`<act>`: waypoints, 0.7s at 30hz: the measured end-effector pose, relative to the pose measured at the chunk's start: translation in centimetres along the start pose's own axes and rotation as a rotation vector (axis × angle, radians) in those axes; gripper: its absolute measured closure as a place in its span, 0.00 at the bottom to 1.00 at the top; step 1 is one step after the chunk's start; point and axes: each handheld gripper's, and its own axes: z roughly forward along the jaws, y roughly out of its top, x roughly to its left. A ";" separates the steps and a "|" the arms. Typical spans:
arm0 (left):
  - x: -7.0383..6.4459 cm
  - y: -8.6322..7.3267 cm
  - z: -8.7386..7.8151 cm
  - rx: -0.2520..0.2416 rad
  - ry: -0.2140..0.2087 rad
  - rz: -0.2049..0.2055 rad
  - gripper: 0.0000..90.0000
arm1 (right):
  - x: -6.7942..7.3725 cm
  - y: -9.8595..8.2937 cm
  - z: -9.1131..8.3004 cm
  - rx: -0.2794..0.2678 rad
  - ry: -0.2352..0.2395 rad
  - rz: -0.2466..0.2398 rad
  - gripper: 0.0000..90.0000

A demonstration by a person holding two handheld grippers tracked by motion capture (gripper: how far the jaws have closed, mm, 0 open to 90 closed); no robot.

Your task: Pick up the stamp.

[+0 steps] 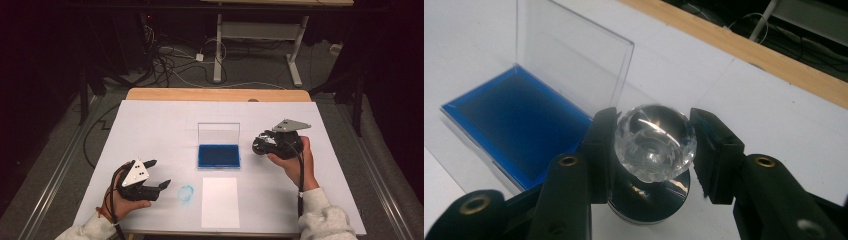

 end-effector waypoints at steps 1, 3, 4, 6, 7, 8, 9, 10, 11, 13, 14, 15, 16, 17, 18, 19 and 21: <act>0.0 0.0 0.0 0.001 0.000 0.000 0.22 | 0.1 0.1 -0.4 -0.009 0.002 0.001 0.63; 0.0 0.0 0.1 0.002 -0.005 0.004 0.22 | 0.2 0.2 -0.6 -0.015 0.002 -0.001 0.63; 0.1 -0.1 0.1 0.002 -0.005 0.005 0.22 | 0.2 0.4 -0.9 -0.023 0.006 -0.007 0.63; 0.2 -0.1 0.1 0.003 -0.001 0.008 0.22 | 0.4 0.6 -1.3 -0.038 0.005 -0.014 0.63; 0.2 -0.1 0.1 0.001 -0.002 0.003 0.22 | 0.4 0.7 -1.5 -0.043 0.006 -0.015 0.63; 0.3 -0.1 0.1 -0.001 -0.005 0.000 0.22 | 0.4 0.7 -1.5 -0.043 0.006 -0.015 0.63; 0.3 -0.2 0.1 -0.002 -0.007 -0.003 0.22 | 0.6 0.9 -1.8 -0.058 0.009 -0.013 0.63; 0.3 -0.1 0.1 0.001 -0.004 -0.002 0.22 | 0.6 0.9 -1.8 -0.058 0.009 -0.013 0.63; 0.3 -0.1 0.2 0.003 -0.004 -0.001 0.23 | 0.7 1.0 -1.9 -0.064 0.014 -0.018 0.63; 0.3 -0.2 0.2 0.000 -0.006 -0.001 0.23 | 0.8 1.1 -2.1 -0.071 0.016 -0.022 0.63; 0.3 -0.1 0.2 0.003 -0.006 -0.001 0.23 | 0.9 1.2 -2.2 -0.075 0.021 -0.027 0.63; 0.3 -0.1 0.2 0.004 -0.007 0.000 0.23 | 1.1 1.3 -2.4 -0.079 0.029 -0.032 0.63; 0.3 -0.1 0.2 0.005 -0.010 0.001 0.23 | 1.2 1.4 -2.5 -0.082 0.028 -0.036 0.63; 0.2 -0.1 0.2 0.006 -0.009 0.004 0.23 | 1.3 1.5 -2.5 -0.087 0.029 -0.042 0.63; 0.2 -0.1 0.2 0.007 -0.008 0.004 0.23 | 1.3 1.5 -2.5 -0.087 0.029 -0.042 0.63; 0.2 -0.1 0.2 0.008 -0.008 0.005 0.23 | 1.4 1.6 -2.6 -0.093 0.030 -0.044 0.63; 0.1 -0.2 0.1 0.009 -0.006 0.005 0.23 | 1.8 1.9 -3.0 -0.110 0.036 -0.050 0.63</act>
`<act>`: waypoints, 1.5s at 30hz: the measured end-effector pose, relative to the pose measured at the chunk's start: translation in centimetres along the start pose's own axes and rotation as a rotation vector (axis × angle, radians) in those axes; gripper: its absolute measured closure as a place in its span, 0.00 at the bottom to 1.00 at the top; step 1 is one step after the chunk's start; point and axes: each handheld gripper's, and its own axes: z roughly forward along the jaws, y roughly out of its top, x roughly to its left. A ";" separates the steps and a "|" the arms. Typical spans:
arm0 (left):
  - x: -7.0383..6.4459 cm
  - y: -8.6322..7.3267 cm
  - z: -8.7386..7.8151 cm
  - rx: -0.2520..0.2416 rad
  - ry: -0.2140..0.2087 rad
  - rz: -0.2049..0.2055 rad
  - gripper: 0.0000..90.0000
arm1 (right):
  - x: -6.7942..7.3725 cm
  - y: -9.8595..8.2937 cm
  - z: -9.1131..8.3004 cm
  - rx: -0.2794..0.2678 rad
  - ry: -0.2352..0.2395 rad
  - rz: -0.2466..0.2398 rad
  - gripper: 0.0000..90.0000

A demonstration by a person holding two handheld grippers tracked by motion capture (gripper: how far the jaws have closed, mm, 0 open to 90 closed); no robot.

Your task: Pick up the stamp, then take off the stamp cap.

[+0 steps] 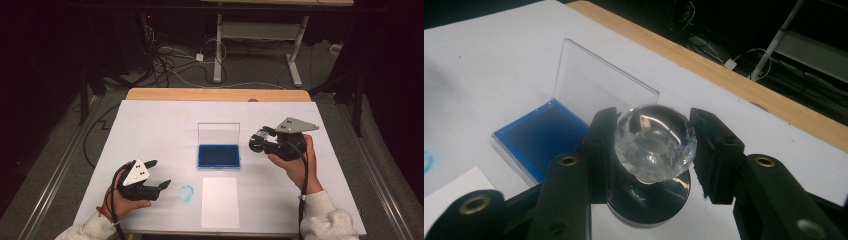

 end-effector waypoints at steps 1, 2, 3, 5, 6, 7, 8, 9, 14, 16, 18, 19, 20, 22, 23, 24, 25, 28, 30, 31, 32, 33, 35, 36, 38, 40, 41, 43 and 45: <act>0.0 -0.1 -0.1 0.000 0.001 -0.003 0.23 | 0.0 0.0 0.0 0.000 0.000 0.000 0.63; 0.0 -0.1 -0.2 0.001 0.002 -0.004 0.23 | 0.2 0.2 -0.1 -0.005 0.001 -0.001 0.63; 0.0 -0.2 -0.3 -0.002 0.005 -0.007 0.23 | 0.5 0.6 -0.3 -0.024 0.010 -0.011 0.63; -0.1 -0.2 -0.4 -0.003 0.009 -0.007 0.23 | 0.7 0.7 -0.4 -0.034 0.013 -0.012 0.63; -0.1 -0.2 -0.5 0.000 0.011 -0.001 0.23 | 0.9 0.9 -0.5 -0.041 0.020 -0.017 0.63; -0.2 -0.3 -0.5 -0.001 0.013 0.001 0.23 | 1.2 1.0 -0.6 -0.046 0.028 -0.022 0.63; -0.2 -0.3 -0.5 0.003 0.014 0.003 0.23 | 1.5 1.2 -0.6 -0.052 0.035 -0.027 0.63; -0.2 -0.3 -0.5 0.006 0.013 0.004 0.23 | 1.7 1.4 -0.6 -0.058 0.038 -0.029 0.63; -0.2 -0.4 -0.7 -0.006 0.020 -0.009 0.23 | 3.2 2.0 -0.4 -0.087 0.089 -0.046 0.63; -0.4 -0.3 -0.8 -0.012 0.020 -0.008 0.23 | 3.9 2.3 -0.3 -0.107 0.134 -0.040 0.63; -0.6 -0.2 -0.8 -0.019 0.019 0.003 0.23 | 4.5 2.5 -0.2 -0.116 0.153 -0.045 0.63; -0.8 0.0 -0.7 -0.022 0.013 0.007 0.23 | 4.7 2.6 -0.1 -0.123 0.168 -0.047 0.63; -0.8 0.0 -0.7 -0.022 0.013 0.007 0.23 | 5.0 2.8 -0.1 -0.128 0.178 -0.047 0.63; -0.9 0.4 -0.5 -0.027 -0.007 0.021 0.23 | 5.7 3.0 -0.1 -0.139 0.186 -0.055 0.63; -1.0 0.6 -0.5 -0.038 -0.017 0.029 0.23 | 6.1 3.1 -0.1 -0.142 0.195 -0.061 0.63; -1.3 1.1 -0.3 -0.049 -0.033 0.041 0.23 | 6.5 3.2 0.0 -0.141 0.201 -0.072 0.63; -1.3 1.1 -0.3 -0.049 -0.033 0.041 0.23 | 6.8 3.3 0.0 -0.140 0.202 -0.078 0.63; -1.7 1.7 0.1 -0.055 -0.042 0.057 0.22 | 7.3 3.6 0.1 -0.148 0.216 -0.084 0.63; -1.9 2.2 0.4 -0.069 -0.049 0.056 0.22 | 7.9 3.9 0.3 -0.160 0.233 -0.084 0.63; -1.9 2.5 0.5 -0.080 -0.054 0.054 0.21 | 8.3 4.2 0.6 -0.165 0.246 -0.084 0.63; -2.1 3.1 0.7 -0.101 -0.070 0.048 0.21 | 8.6 4.3 0.8 -0.165 0.250 -0.090 0.63; -2.1 3.1 0.7 -0.101 -0.070 0.048 0.21 | 8.8 4.4 1.0 -0.170 0.256 -0.088 0.63; -2.3 3.7 1.2 -0.118 -0.084 0.049 0.21 | 9.2 4.6 1.5 -0.173 0.274 -0.087 0.63; -2.4 4.0 1.5 -0.118 -0.092 0.052 0.21 | 9.4 4.7 1.6 -0.176 0.276 -0.093 0.63; -2.8 4.5 2.2 -0.122 -0.105 0.054 0.21 | 9.7 4.8 2.0 -0.181 0.289 -0.090 0.63; -3.1 5.0 2.9 -0.131 -0.124 0.063 0.21 | 10.1 4.8 2.3 -0.180 0.300 -0.081 0.63; -3.3 5.2 3.1 -0.122 -0.128 0.057 0.21 | 10.2 4.7 2.5 -0.179 0.307 -0.080 0.63; -3.7 5.8 3.5 -0.130 -0.129 0.067 0.21 | 10.3 4.7 2.7 -0.185 0.322 -0.060 0.63; -3.9 6.3 3.7 -0.153 -0.132 0.057 0.21 | 10.2 4.6 2.8 -0.184 0.336 -0.050 0.63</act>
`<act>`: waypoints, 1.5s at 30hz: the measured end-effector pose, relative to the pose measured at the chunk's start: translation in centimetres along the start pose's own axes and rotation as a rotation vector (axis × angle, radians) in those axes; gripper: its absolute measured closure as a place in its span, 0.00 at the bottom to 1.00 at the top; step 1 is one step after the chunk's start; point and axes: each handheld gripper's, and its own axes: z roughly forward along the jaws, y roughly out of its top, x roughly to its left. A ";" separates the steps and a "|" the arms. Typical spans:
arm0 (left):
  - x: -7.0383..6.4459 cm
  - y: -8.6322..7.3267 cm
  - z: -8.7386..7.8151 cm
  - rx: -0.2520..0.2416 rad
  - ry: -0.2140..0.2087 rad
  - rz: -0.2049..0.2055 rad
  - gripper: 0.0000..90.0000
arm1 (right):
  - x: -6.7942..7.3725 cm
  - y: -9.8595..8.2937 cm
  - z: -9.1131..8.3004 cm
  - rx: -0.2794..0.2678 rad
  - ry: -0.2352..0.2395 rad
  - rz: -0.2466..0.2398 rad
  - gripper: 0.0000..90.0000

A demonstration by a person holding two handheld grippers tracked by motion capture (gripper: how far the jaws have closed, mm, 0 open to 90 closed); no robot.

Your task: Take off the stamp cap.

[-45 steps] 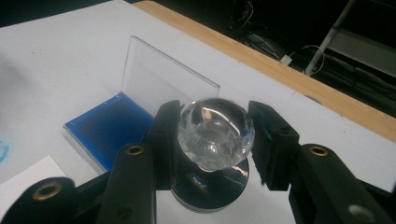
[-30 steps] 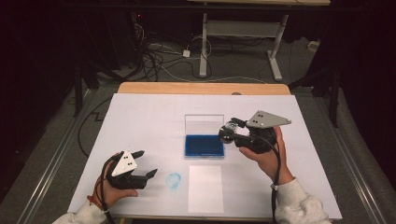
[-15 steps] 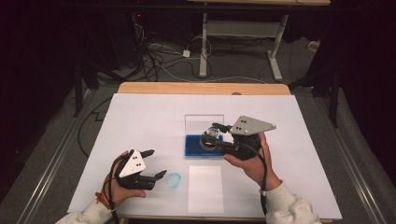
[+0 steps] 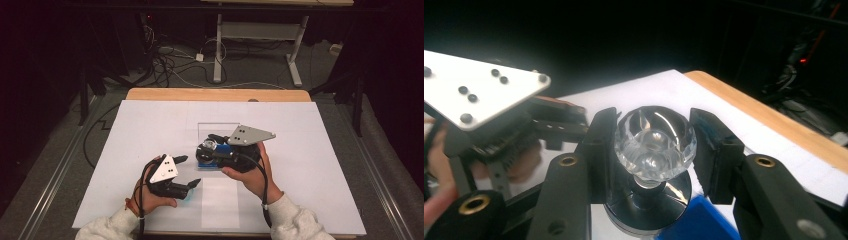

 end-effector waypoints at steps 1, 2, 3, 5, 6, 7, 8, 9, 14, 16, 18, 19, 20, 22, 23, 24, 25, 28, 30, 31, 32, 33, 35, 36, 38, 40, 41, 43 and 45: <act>-0.1 0.5 0.2 -0.024 0.006 0.000 0.21 | 0.0 -0.3 0.2 0.002 0.012 0.010 0.63; -0.1 0.7 0.4 -0.029 0.002 -0.001 0.22 | 0.0 -0.4 0.2 0.005 0.013 0.014 0.63; -0.1 0.7 0.4 -0.029 0.002 -0.001 0.23 | 0.0 -0.5 0.3 0.003 0.014 0.016 0.63; -0.3 1.0 0.9 -0.032 0.002 0.008 0.24 | 0.0 -0.7 0.3 -0.004 0.024 0.035 0.63; -0.3 1.0 0.9 -0.032 0.002 0.008 0.26 | 0.0 -0.7 0.3 -0.009 0.026 0.043 0.63; -0.4 1.2 1.1 -0.033 -0.002 0.013 0.26 | 0.0 -0.8 0.4 -0.007 0.032 0.046 0.63; -0.4 1.2 1.1 -0.033 -0.002 0.013 0.28 | 0.1 -0.9 0.5 -0.007 0.041 0.048 0.63; -0.4 1.4 1.3 -0.037 -0.001 0.012 0.29 | 0.2 -1.0 0.6 -0.004 0.043 0.051 0.63; -0.5 1.5 1.6 -0.036 -0.006 0.021 0.35 | 0.7 -1.4 1.0 0.013 0.066 0.048 0.63; -0.4 1.5 1.7 -0.031 -0.012 0.023 0.36 | 0.7 -1.5 1.1 0.016 0.069 0.047 0.63; -0.4 1.5 1.7 -0.030 -0.011 0.026 0.39 | 0.8 -1.5 1.1 0.014 0.074 0.049 0.63; -0.4 1.5 1.7 -0.029 -0.013 0.025 0.39 | 0.8 -1.5 1.1 0.014 0.071 0.048 0.63; -0.5 1.5 1.7 -0.028 -0.014 0.026 0.39 | 0.8 -1.5 1.1 0.015 0.072 0.051 0.63; -0.5 1.5 1.7 -0.024 -0.011 0.029 0.39 | 0.8 -1.6 1.1 0.017 0.076 0.051 0.63; -0.5 1.5 1.7 -0.024 -0.011 0.029 0.39 | 0.8 -1.6 1.2 0.015 0.075 0.051 0.63; -0.5 1.5 1.7 -0.018 -0.004 0.033 0.39 | 0.8 -1.7 1.2 0.016 0.075 0.049 0.63; -0.5 1.4 1.7 -0.018 -0.004 0.033 0.39 | 0.8 -1.7 1.2 0.018 0.074 0.048 0.63; -0.5 1.4 1.7 -0.012 -0.002 0.028 0.40 | 0.8 -1.8 1.2 0.017 0.069 0.048 0.63; -0.5 1.4 1.8 -0.007 -0.002 0.028 0.40 | 0.7 -1.9 1.2 0.016 0.072 0.053 0.63; -0.5 1.4 1.8 -0.004 0.000 0.029 0.40 | 0.7 -1.9 1.1 0.017 0.073 0.053 0.63; -0.5 1.4 1.8 -0.004 0.000 0.029 0.40 | 0.7 -1.9 1.1 0.018 0.071 0.053 0.63; -0.4 1.5 1.9 -0.011 -0.004 0.048 0.40 | 0.7 -2.0 1.1 0.020 0.071 0.055 0.63; -0.3 1.6 1.8 -0.001 -0.004 0.059 0.40 | 0.7 -2.0 1.1 0.015 0.071 0.052 0.63; -0.4 1.6 1.7 0.016 0.008 0.057 0.41 | 0.7 -2.1 1.1 0.015 0.072 0.055 0.63; -0.4 1.7 1.6 0.025 0.010 0.055 0.41 | 0.8 -2.1 1.1 0.017 0.071 0.051 0.63; -0.3 1.7 1.6 0.037 0.006 0.056 0.41 | 0.8 -2.2 1.1 0.016 0.071 0.052 0.63; -0.3 1.7 1.5 0.046 -0.001 0.052 0.41 | 0.8 -2.2 1.1 0.015 0.071 0.050 0.63; -0.3 1.7 1.5 0.059 -0.010 0.045 0.41 | 0.9 -2.3 1.1 0.011 0.069 0.044 0.63; -0.3 1.7 1.5 0.057 -0.016 0.044 0.41 | 1.1 -2.4 1.1 0.007 0.064 0.041 0.63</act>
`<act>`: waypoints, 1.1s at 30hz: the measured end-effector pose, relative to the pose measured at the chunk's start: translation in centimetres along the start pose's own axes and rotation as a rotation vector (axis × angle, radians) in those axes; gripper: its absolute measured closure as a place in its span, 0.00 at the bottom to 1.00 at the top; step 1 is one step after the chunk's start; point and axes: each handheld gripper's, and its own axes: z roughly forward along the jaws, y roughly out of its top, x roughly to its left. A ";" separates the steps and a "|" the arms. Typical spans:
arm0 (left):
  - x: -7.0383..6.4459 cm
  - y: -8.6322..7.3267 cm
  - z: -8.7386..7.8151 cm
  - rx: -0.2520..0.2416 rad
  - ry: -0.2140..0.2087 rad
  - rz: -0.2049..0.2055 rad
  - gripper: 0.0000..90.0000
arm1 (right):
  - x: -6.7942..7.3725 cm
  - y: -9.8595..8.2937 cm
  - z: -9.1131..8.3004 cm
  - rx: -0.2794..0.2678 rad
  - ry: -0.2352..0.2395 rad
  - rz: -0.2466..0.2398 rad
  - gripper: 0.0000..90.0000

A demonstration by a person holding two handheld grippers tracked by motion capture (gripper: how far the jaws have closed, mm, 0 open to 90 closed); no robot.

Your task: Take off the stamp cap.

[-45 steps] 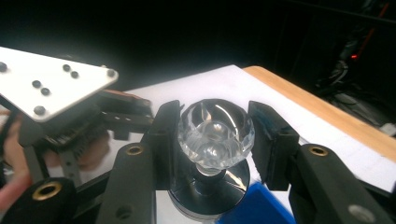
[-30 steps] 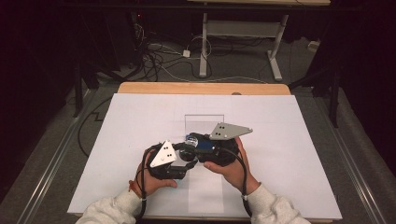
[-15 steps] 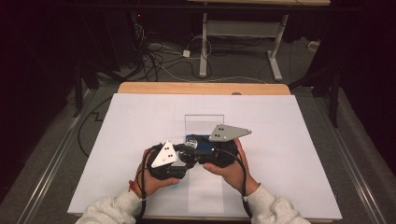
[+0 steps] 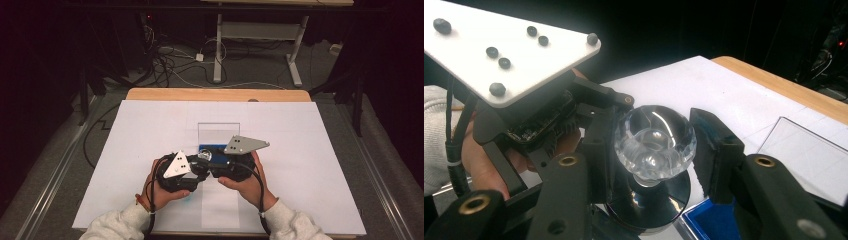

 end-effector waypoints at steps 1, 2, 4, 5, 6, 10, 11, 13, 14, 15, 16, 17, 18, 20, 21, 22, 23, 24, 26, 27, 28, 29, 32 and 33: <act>0.0 0.0 0.0 0.002 -0.011 -0.003 0.41 | 0.1 0.0 0.0 -0.001 0.000 0.002 0.63; 0.0 0.0 0.0 0.002 -0.017 -0.006 0.41 | 0.1 -0.1 -0.1 -0.004 -0.002 -0.001 0.63; 0.0 0.0 0.0 0.001 -0.023 -0.010 0.41 | 0.1 -0.1 -0.1 -0.006 -0.003 0.000 0.63; 0.0 0.0 0.1 0.010 -0.028 -0.015 0.41 | 0.3 -0.3 -0.2 -0.014 -0.008 0.002 0.63; 0.0 0.0 0.1 0.010 -0.028 -0.015 0.41 | 0.3 -0.3 -0.2 -0.014 -0.008 0.002 0.63; 2.0 -0.9 -1.1 -0.032 -0.004 -0.120 0.41 | 0.6 -0.3 -1.3 -0.043 -0.002 -0.023 0.63; 2.0 -0.8 -1.2 -0.037 -0.008 -0.111 0.41 | 0.8 -0.2 -1.6 -0.048 -0.018 -0.030 0.63; 1.8 -0.7 -1.2 -0.024 -0.003 -0.084 0.41 | 0.8 -0.2 -2.0 -0.060 -0.034 -0.030 0.63; 1.5 -0.7 -1.2 -0.014 0.009 -0.056 0.41 | 0.7 -0.1 -2.3 -0.070 -0.057 -0.035 0.63; 1.3 -0.7 -1.1 -0.006 0.000 -0.046 0.41 | 0.6 0.0 -2.7 -0.080 -0.064 -0.031 0.63; 1.3 -0.8 -1.1 -0.001 -0.004 -0.044 0.41 | 0.6 0.0 -2.7 -0.080 -0.064 -0.031 0.63; 1.3 -0.9 -1.0 0.004 -0.002 -0.042 0.41 | 0.3 0.3 -3.3 -0.085 -0.073 -0.031 0.63; 1.4 -1.0 -1.0 0.007 -0.007 -0.044 0.41 | 0.3 0.3 -3.3 -0.085 -0.073 -0.031 0.63; 1.4 -1.1 -1.1 0.010 -0.001 -0.041 0.41 | 0.0 0.4 -4.2 -0.081 -0.093 -0.038 0.63; 1.5 -1.2 -1.2 0.015 0.002 -0.040 0.41 | 0.0 0.4 -4.2 -0.081 -0.093 -0.038 0.63; 1.5 -1.2 -1.3 0.016 0.002 -0.042 0.41 | 0.0 0.4 -4.5 -0.079 -0.102 -0.037 0.63; 1.6 -1.3 -1.4 0.019 0.004 -0.042 0.41 | -0.2 0.4 -4.9 -0.073 -0.107 -0.039 0.63; 1.6 -1.4 -1.5 0.021 0.008 -0.041 0.41 | -0.3 0.4 -5.1 -0.065 -0.112 -0.044 0.63; 1.8 -1.5 -1.7 0.026 0.014 -0.042 0.41 | -0.3 0.4 -5.2 -0.063 -0.119 -0.048 0.63; 1.8 -1.6 -1.8 0.027 0.019 -0.042 0.41 | -0.4 0.3 -5.4 -0.053 -0.124 -0.047 0.63; 1.9 -1.6 -2.0 0.028 0.019 -0.044 0.41 | -0.4 0.3 -5.4 -0.053 -0.124 -0.047 0.63; 2.0 -1.8 -2.3 0.036 0.036 -0.039 0.41 | -0.4 0.2 -5.6 -0.040 -0.127 -0.048 0.63; 2.2 -1.9 -2.6 0.044 0.040 -0.035 0.41 | -0.6 -0.1 -5.8 -0.009 -0.131 -0.054 0.63; 2.2 -2.0 -2.7 0.049 0.044 -0.034 0.41 | -0.6 -0.1 -5.8 -0.009 -0.131 -0.054 0.63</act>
